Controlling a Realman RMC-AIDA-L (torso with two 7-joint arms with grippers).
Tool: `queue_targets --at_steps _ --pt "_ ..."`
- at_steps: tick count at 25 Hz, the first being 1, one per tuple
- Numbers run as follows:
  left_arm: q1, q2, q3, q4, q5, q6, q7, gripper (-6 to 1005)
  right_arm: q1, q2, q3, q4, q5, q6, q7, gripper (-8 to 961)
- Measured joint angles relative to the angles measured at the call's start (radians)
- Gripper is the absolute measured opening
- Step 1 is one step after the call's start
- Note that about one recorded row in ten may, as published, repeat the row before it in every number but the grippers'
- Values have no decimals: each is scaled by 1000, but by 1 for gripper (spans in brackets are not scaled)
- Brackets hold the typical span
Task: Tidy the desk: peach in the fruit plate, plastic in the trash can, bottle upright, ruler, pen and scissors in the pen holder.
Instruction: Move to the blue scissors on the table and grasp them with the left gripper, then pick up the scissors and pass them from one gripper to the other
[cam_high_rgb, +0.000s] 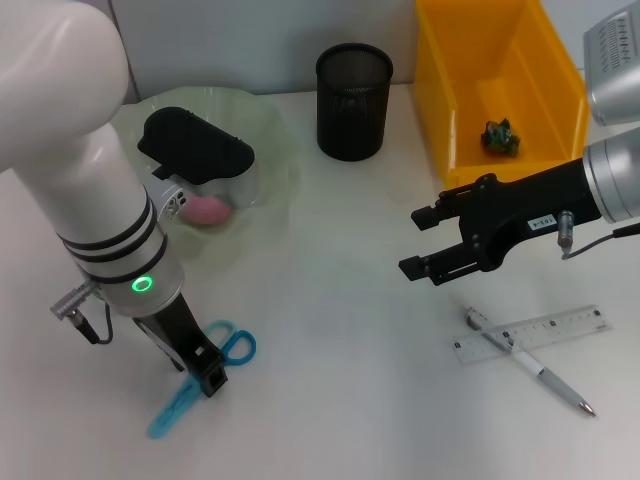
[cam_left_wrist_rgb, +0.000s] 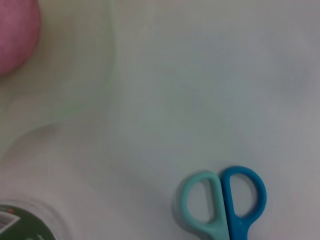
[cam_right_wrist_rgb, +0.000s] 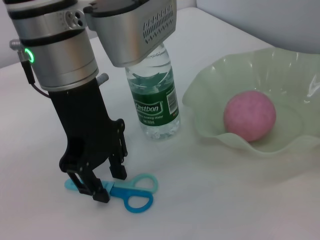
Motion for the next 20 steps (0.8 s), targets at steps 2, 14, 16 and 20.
queue_targets --at_steps 2,14,16,20 --pt "-1 0 0 -4 0 -2 0 462 0 0 0 0 0 0 0 664" --pt "-1 1 32 -4 3 -12 -9 390 2 -1 0 0 3 -4 4 661" --pt "-1 1 34 -3 4 -11 -11 340 2 -1 0 0 3 -4 5 661" --pt "0 -1 19 10 2 1 -10 243 2 -6 0 0 3 -7 10 660"
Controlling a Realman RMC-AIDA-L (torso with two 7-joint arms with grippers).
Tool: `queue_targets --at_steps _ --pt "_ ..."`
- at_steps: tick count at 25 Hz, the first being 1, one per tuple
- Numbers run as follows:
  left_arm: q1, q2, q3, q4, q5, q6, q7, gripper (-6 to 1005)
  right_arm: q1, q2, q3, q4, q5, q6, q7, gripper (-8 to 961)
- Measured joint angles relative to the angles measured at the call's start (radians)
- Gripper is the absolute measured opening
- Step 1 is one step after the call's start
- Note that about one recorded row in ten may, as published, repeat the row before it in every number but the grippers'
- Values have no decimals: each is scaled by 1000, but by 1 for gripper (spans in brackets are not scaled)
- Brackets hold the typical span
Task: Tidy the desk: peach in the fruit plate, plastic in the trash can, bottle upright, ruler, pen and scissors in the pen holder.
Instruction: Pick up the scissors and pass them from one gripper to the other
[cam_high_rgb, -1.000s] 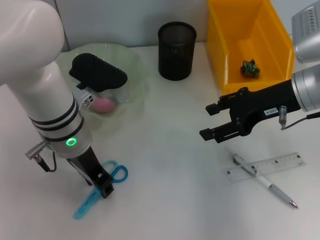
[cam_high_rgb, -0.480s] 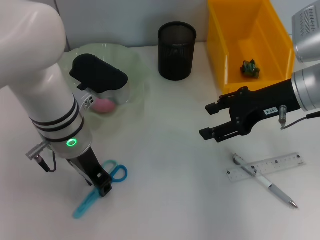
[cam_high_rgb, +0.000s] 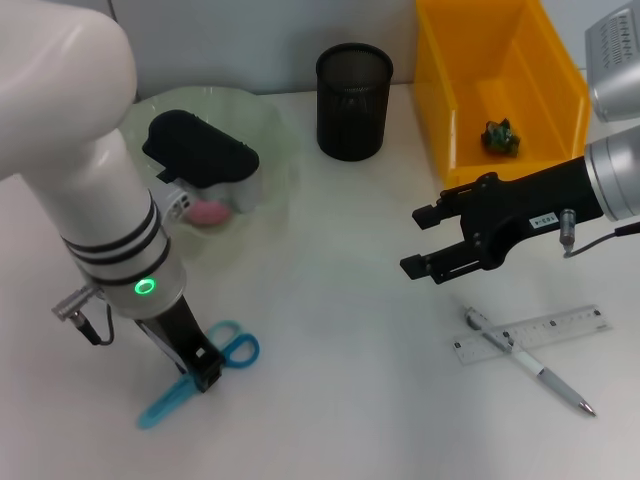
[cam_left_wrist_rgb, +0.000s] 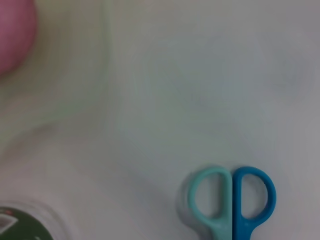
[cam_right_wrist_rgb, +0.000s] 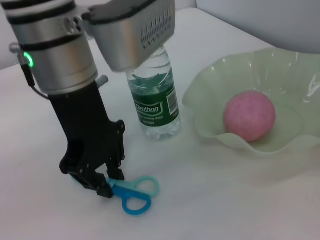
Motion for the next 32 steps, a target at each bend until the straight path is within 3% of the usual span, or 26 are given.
queue_targets --at_steps 5,6,7,8,11,12,14,15,18,20,24,26,27,30,32 --pt "8 1 -37 26 -1 19 9 242 -7 -6 34 -5 4 -7 5 659" --pt "39 5 -117 88 -2 58 34 243 -7 -7 51 -6 4 -9 5 659" --pt "39 5 -117 88 -2 58 34 243 -8 -10 92 -7 5 -25 6 658" --pt "62 6 -177 134 -6 84 55 244 -8 -10 92 -7 5 -25 6 658" --pt "62 6 -177 134 -6 84 55 245 -7 -18 167 -2 6 -67 9 657" --pt "117 10 -345 222 -77 136 123 246 -9 -19 213 0 7 -85 10 657" --pt "117 10 -345 222 -77 136 123 247 -14 -20 260 0 8 -104 12 657" --pt "153 11 -460 237 -167 157 192 247 -14 -20 260 0 8 -104 12 656" --pt "184 12 -539 229 -241 165 253 249 -25 -20 322 1 19 -130 20 656" --pt "232 15 -659 138 -387 163 382 249 -38 -20 347 4 36 -143 28 655" --pt "266 18 -781 -29 -529 166 554 251 -64 -23 360 23 88 -149 36 654" --pt "275 18 -807 -78 -578 166 616 252 -67 -25 361 37 99 -150 37 654" --pt "286 18 -824 -158 -677 167 729 253 -67 -26 361 54 106 -154 37 654" --pt "293 15 -825 -216 -754 167 831 254 -65 -26 358 63 109 -159 33 653" --pt "297 9 -817 -332 -870 163 1016 255 -59 -24 355 66 110 -162 27 653"
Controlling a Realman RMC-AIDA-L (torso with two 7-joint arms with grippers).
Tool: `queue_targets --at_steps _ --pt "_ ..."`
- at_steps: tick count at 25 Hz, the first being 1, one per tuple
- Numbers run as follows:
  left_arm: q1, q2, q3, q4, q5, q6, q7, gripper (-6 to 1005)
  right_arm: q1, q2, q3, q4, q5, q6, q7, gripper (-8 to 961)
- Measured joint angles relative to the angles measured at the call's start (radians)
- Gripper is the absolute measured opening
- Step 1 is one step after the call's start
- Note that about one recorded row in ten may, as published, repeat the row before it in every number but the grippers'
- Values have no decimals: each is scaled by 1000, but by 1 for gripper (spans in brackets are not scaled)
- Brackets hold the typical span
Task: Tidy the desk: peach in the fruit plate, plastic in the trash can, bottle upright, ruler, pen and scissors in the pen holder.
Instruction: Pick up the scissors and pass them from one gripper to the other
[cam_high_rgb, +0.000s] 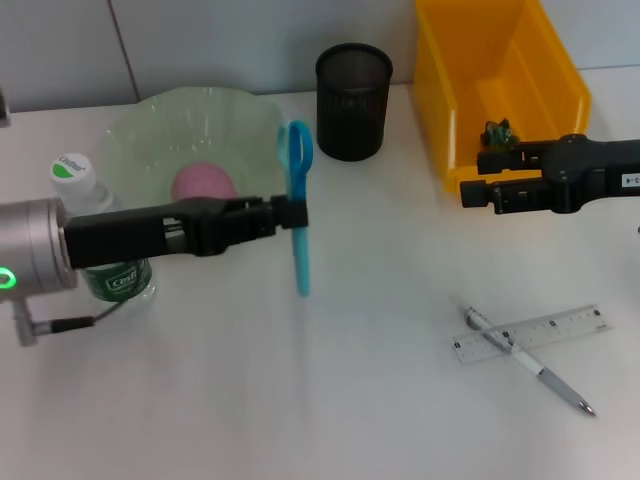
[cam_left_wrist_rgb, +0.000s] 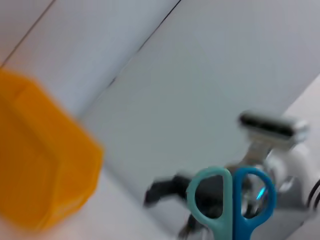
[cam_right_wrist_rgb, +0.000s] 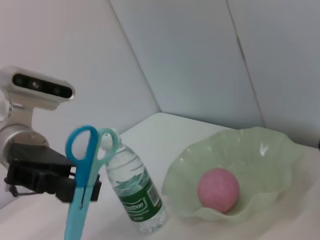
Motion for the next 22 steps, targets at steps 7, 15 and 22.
queue_targets --at_steps 7,15,22 --pt "-60 -7 15 -417 -222 -62 562 258 2 2 -4 3 22 -14 -13 651" --pt "-110 -8 -154 -753 -339 -172 1040 262 1 10 1 9 40 -47 -76 649" --pt "-93 -7 -539 -963 -169 -284 1429 265 -2 28 2 35 101 -42 -162 647"
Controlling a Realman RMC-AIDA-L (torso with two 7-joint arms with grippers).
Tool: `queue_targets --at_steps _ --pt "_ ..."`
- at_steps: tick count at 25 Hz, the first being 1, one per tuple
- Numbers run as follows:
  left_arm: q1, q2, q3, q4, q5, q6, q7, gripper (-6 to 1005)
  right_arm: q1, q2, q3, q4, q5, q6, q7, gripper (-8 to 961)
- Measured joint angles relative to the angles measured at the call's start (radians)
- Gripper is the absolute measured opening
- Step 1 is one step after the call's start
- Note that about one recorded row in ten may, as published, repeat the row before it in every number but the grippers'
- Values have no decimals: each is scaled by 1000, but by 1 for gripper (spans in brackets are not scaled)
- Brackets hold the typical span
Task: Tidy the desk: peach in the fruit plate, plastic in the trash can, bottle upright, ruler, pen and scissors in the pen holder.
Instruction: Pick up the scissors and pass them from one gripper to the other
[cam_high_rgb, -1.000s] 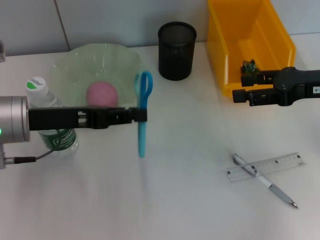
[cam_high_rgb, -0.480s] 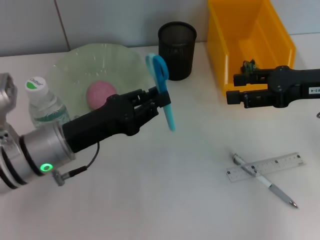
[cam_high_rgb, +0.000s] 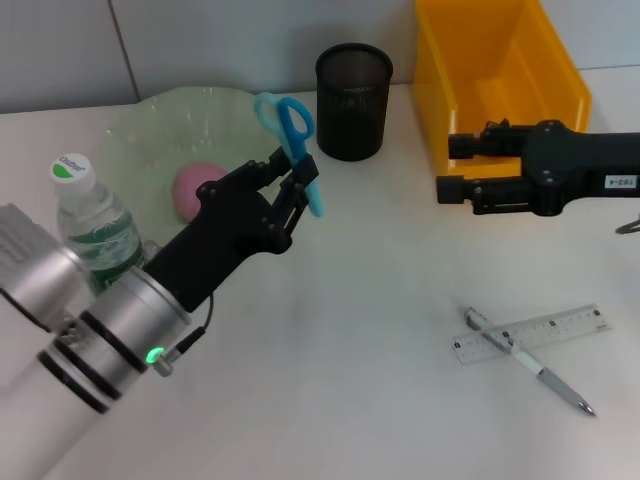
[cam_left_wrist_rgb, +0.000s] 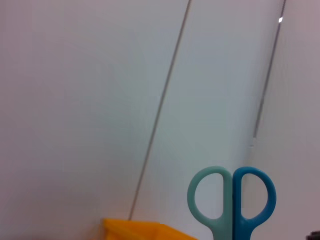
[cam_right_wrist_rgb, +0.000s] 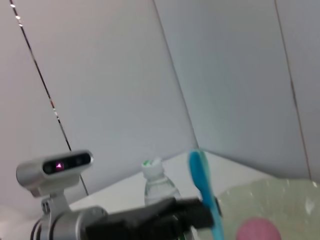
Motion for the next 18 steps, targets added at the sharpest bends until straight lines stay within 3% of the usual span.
queue_targets --at_steps 1,3,4,8,13,18 --pt "0 0 0 0 0 0 0 266 1 5 0 3 4 2 -16 647" --pt "21 0 -151 -55 110 -71 101 267 6 24 -3 7 12 15 -66 647" --pt "21 0 -151 -55 110 -71 101 267 6 24 -3 7 12 15 -66 647" --pt "72 0 -363 -135 235 -166 231 269 13 51 -8 37 48 56 -164 646" --pt "95 0 -455 -185 285 -193 308 271 31 52 -11 132 113 110 -274 645" --pt "96 0 -472 -217 290 -211 367 274 54 53 -22 199 143 150 -354 643"
